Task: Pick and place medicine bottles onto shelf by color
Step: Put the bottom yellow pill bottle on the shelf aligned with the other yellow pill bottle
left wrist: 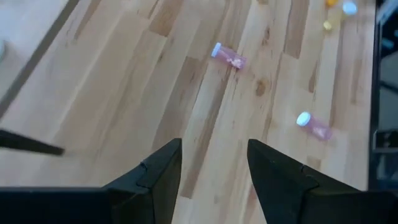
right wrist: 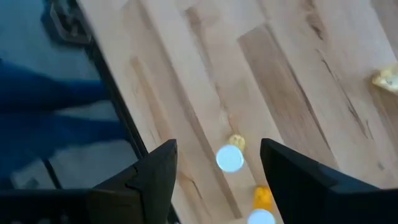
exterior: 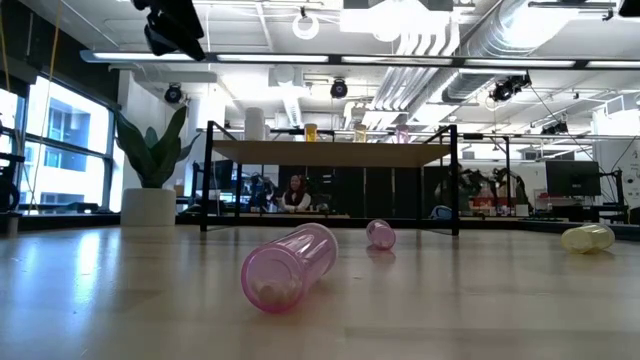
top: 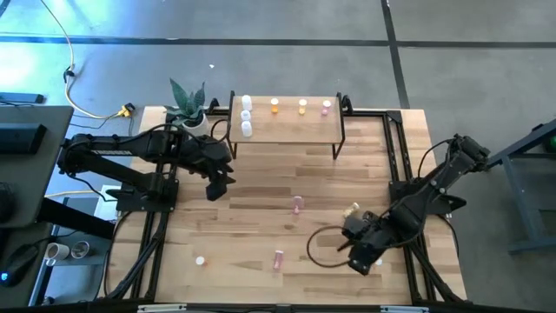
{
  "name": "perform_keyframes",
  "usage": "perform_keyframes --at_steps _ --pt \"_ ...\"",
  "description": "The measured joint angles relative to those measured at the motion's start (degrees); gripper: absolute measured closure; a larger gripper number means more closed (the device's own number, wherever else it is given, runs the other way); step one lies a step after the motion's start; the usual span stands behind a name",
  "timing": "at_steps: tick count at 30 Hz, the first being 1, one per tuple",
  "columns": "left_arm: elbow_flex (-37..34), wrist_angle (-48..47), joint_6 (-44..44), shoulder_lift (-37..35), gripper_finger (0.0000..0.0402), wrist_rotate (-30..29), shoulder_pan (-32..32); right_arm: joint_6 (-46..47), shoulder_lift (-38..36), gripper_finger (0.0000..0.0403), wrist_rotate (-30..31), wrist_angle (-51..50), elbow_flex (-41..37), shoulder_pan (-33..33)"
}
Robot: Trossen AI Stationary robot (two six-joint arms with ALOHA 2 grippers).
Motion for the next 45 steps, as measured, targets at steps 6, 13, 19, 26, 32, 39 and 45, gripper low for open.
perform_keyframes --at_steps 6,13,19,26,32,39,45 --pt "0.0 0.0 -4.3 0.0 0.0204 0.1 -0.3 -11.2 0.4 0.0181 1.4 -0.2 0.0 4.0" --pt "0.0 0.0 -1.3 0.0 0.0199 0.1 -0.3 -20.5 4.6 0.0181 3.5 0.2 0.0 6.7" --pt "0.0 0.0 -2.6 0.0 0.0201 0.1 -0.3 -21.1 8.4 0.0181 3.5 0.6 0.0 6.7" --pt "0.0 0.0 -2.9 0.0 0.0201 0.1 -0.3 -20.9 13.3 0.0181 1.2 0.7 0.0 6.7" --pt "0.0 0.0 -2.9 0.0 0.0201 0.1 -0.3 -20.5 15.9 0.0181 0.1 0.8 0.0 6.7" --pt "0.0 0.0 -2.8 0.0 0.0202 0.1 -0.3 -20.2 17.2 0.0181 -0.1 0.9 0.0 6.6" --pt "0.0 -0.1 -2.7 0.0 0.0202 0.1 -0.3 -19.2 17.3 0.0198 0.2 0.9 0.0 6.5"
